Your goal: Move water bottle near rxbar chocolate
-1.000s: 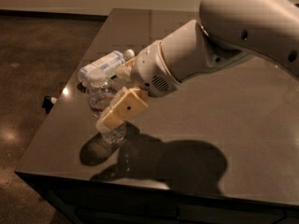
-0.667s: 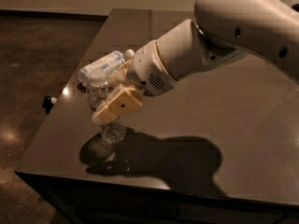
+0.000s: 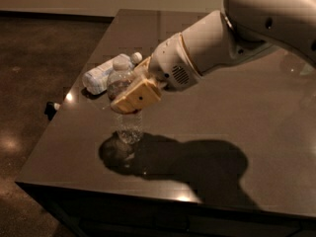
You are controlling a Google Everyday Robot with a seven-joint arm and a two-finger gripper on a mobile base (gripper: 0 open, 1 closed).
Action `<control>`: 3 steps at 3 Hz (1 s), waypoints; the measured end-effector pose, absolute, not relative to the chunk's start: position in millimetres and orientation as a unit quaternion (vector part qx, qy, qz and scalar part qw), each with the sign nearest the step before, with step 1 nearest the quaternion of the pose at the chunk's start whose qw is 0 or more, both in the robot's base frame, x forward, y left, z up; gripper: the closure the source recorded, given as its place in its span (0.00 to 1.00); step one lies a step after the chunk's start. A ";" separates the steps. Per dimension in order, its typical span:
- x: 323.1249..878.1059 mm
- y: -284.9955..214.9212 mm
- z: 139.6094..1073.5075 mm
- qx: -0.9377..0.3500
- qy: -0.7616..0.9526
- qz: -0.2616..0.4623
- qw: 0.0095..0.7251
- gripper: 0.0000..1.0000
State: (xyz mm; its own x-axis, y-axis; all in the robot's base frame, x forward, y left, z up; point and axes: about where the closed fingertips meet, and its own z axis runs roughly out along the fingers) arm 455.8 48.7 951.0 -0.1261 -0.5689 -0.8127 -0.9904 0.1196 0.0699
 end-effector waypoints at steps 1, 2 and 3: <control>484.0 11.6 964.8 -0.540 0.698 0.314 0.351 0.99; 515.9 -27.3 980.1 -0.499 0.715 0.297 0.388 1.00; 547.2 -62.4 994.0 -0.460 0.729 0.278 0.425 1.00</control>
Offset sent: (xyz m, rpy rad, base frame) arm 0.1038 -0.1345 0.0473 0.1064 -0.0858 -0.3679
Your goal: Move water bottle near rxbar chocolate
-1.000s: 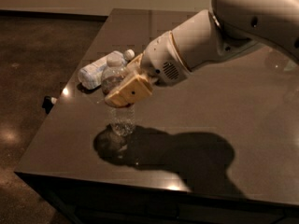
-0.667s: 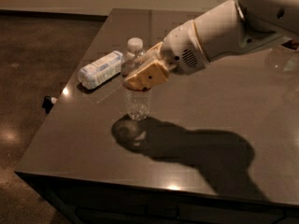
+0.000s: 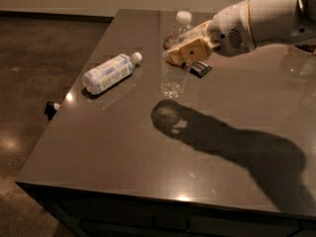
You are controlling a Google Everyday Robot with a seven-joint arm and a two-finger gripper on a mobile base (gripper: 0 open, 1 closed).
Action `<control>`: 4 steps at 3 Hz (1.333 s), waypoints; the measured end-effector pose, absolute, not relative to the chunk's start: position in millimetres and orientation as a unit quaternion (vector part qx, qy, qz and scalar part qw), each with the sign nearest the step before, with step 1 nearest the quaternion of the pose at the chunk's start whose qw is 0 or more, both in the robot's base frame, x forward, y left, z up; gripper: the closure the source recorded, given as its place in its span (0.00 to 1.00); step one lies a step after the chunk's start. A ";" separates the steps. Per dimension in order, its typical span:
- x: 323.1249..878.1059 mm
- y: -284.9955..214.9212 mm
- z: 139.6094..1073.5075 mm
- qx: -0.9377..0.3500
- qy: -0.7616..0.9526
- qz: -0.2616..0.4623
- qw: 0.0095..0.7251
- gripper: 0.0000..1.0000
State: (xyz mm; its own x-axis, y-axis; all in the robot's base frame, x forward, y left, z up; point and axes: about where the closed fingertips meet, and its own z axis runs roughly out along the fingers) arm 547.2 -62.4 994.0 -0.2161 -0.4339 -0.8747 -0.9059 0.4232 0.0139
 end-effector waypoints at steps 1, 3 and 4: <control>577.3 -91.0 996.4 -0.427 0.743 0.258 0.446 1.00; 621.7 -125.5 976.7 -0.377 0.763 0.241 0.467 1.00; 630.6 -130.6 967.2 -0.364 0.768 0.237 0.472 1.00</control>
Offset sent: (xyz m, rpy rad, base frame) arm 0.0840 -0.0815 -0.0132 0.0383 -0.0299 -0.2449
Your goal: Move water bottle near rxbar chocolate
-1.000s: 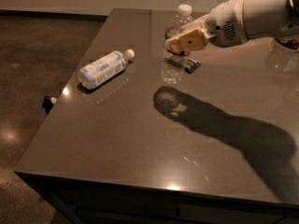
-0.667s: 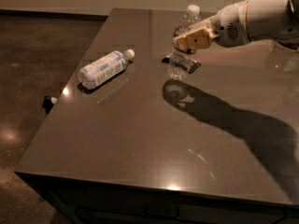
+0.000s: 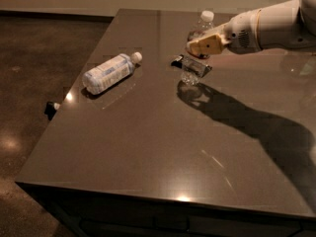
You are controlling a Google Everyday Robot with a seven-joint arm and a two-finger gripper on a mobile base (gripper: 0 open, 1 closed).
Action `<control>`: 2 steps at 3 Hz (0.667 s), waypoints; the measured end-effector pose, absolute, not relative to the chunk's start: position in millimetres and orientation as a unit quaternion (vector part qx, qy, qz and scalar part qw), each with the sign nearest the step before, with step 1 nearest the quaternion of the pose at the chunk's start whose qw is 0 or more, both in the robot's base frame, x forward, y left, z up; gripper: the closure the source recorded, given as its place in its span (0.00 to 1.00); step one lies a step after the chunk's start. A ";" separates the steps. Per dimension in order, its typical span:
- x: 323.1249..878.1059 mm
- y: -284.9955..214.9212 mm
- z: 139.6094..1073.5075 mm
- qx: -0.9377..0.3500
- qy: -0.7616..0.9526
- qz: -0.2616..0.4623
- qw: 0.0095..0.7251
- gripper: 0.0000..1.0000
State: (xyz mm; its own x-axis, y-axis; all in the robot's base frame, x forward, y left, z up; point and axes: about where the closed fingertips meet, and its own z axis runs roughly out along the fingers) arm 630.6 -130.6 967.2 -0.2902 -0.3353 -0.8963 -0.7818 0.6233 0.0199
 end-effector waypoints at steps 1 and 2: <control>636.4 -131.4 958.7 -0.362 0.772 0.222 0.473 0.84; 639.5 -130.2 949.7 -0.377 0.773 0.207 0.466 0.53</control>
Offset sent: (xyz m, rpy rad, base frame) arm 0.0118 -0.0051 -0.0259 -0.0953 -0.0083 -0.0179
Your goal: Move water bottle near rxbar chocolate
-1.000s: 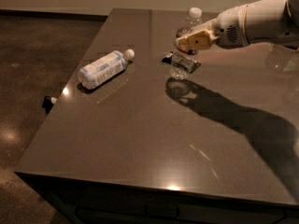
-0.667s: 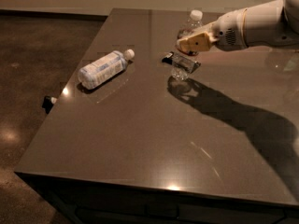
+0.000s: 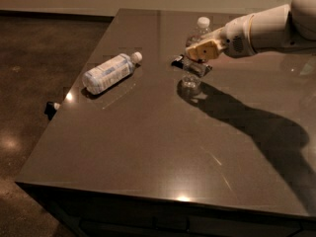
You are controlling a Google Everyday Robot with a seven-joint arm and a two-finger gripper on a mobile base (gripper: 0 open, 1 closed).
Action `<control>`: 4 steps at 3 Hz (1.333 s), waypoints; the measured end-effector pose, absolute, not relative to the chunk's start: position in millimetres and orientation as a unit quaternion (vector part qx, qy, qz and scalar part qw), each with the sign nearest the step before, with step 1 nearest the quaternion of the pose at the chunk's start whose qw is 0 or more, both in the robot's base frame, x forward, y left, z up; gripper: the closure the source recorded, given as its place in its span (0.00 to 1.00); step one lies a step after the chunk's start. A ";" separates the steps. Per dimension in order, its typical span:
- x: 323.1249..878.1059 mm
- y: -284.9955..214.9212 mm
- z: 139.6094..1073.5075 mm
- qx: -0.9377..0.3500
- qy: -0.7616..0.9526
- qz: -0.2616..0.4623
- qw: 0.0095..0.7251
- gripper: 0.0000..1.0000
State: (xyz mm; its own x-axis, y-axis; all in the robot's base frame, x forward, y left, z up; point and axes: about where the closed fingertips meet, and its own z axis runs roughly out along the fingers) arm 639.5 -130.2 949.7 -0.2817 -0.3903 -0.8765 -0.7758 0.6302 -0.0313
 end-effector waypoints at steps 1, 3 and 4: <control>639.8 -128.4 948.1 -0.394 0.768 0.197 0.465 0.30; 639.7 -124.4 947.6 -0.396 0.767 0.199 0.464 0.00; 639.7 -124.4 947.6 -0.396 0.767 0.199 0.464 0.00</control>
Offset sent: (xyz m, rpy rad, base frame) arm 0.0002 0.0016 -0.0015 -0.0261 -0.0160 0.0197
